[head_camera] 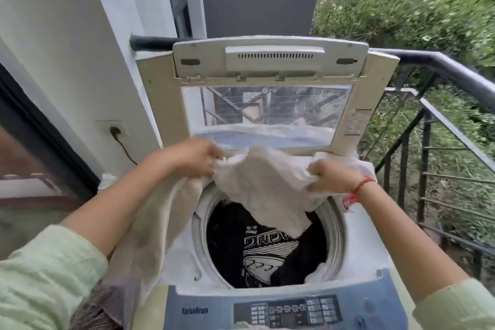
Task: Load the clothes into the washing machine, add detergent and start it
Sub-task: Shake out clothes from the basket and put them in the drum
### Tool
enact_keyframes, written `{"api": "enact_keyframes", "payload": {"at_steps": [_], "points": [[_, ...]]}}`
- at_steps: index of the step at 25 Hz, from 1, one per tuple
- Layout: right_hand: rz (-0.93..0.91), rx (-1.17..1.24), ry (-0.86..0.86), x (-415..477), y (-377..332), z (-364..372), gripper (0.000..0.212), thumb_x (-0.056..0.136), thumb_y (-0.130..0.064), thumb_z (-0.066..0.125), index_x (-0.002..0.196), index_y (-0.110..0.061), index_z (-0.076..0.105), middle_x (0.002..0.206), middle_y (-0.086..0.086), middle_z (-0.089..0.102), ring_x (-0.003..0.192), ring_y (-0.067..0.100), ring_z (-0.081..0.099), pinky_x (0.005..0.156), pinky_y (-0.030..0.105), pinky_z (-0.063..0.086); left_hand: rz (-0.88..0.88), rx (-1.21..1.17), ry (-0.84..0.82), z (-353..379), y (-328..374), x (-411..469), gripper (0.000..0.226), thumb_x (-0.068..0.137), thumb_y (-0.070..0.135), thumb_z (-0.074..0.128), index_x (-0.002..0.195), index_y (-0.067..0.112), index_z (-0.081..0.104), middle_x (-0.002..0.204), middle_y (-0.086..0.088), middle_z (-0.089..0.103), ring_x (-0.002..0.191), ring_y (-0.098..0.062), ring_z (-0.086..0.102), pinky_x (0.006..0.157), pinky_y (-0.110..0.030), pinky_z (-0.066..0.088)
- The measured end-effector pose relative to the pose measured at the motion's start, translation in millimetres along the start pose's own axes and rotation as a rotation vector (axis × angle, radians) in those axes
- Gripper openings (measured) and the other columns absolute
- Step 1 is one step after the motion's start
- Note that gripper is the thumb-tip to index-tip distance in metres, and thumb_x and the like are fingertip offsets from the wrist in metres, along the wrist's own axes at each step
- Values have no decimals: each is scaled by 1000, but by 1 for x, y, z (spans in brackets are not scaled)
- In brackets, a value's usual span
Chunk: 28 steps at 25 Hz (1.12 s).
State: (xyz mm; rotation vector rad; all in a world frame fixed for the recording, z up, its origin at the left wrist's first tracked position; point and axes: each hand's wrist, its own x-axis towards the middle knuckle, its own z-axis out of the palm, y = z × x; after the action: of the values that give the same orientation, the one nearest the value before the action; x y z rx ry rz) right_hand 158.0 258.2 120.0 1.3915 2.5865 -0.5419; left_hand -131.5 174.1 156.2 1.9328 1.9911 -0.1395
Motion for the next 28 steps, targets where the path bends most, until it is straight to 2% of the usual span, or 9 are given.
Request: {"api": "enact_keyframes", "payload": {"at_steps": [2,5,10,14,17,19,21,25,28], "points": [[155,-34,-534,-14,-1,45,24,81,-28,69,85,-5,64,84,13,64,58,12,46,40,13,33,16,2,-483,23,1,-6,31,75,28,75,104,35,68,100,17,64,81,-4,57,64,-16,41],[263,228,-337,-6,-8,74,34,96,-3,43,127,10,47,134,25,48,76,10,40,40,10,37,-10,-4,-631,42,-7,3,24,70,36,79,93,36,72,90,17,68,75,2,57,66,-16,41],[16,-60,-360,45,-14,106,44,84,-29,62,125,-14,55,117,7,60,99,24,58,81,32,48,-8,-155,-317,54,-8,34,19,73,32,75,92,32,71,88,9,67,71,-1,56,61,-19,42],[119,-411,-424,71,25,168,107,74,-49,70,149,-27,-3,157,5,-7,143,39,1,109,62,15,-29,-215,-134,69,9,58,22,78,33,72,100,28,70,106,7,64,91,-10,58,78,-23,44],[410,-75,-584,62,58,235,73,95,-40,44,150,-14,3,157,13,6,143,36,15,112,45,30,-42,-197,-131,95,12,73,23,78,35,72,99,27,69,110,4,64,93,-13,57,77,-25,45],[447,50,-711,65,63,250,46,97,-19,43,139,-2,37,142,18,43,125,29,49,68,23,50,-51,-188,-112,109,12,78,19,78,39,68,96,31,67,106,7,65,89,-12,58,74,-28,47],[412,92,-755,89,64,244,42,93,-16,47,133,-2,45,135,16,52,104,26,61,51,19,46,-52,-173,-26,118,14,83,19,79,42,64,97,34,65,104,8,65,92,-14,60,74,-31,48],[77,-302,-367,132,55,242,68,87,-41,51,145,-21,22,143,14,38,125,36,41,96,43,41,26,-273,236,115,18,92,21,85,49,53,94,33,62,92,9,70,88,-17,63,75,-35,50],[23,-276,-762,120,50,260,100,83,-48,63,149,-20,-7,157,12,-8,143,38,8,114,46,17,121,-339,359,98,22,91,23,89,49,49,94,31,62,86,12,69,79,-13,64,70,-37,53]]}}
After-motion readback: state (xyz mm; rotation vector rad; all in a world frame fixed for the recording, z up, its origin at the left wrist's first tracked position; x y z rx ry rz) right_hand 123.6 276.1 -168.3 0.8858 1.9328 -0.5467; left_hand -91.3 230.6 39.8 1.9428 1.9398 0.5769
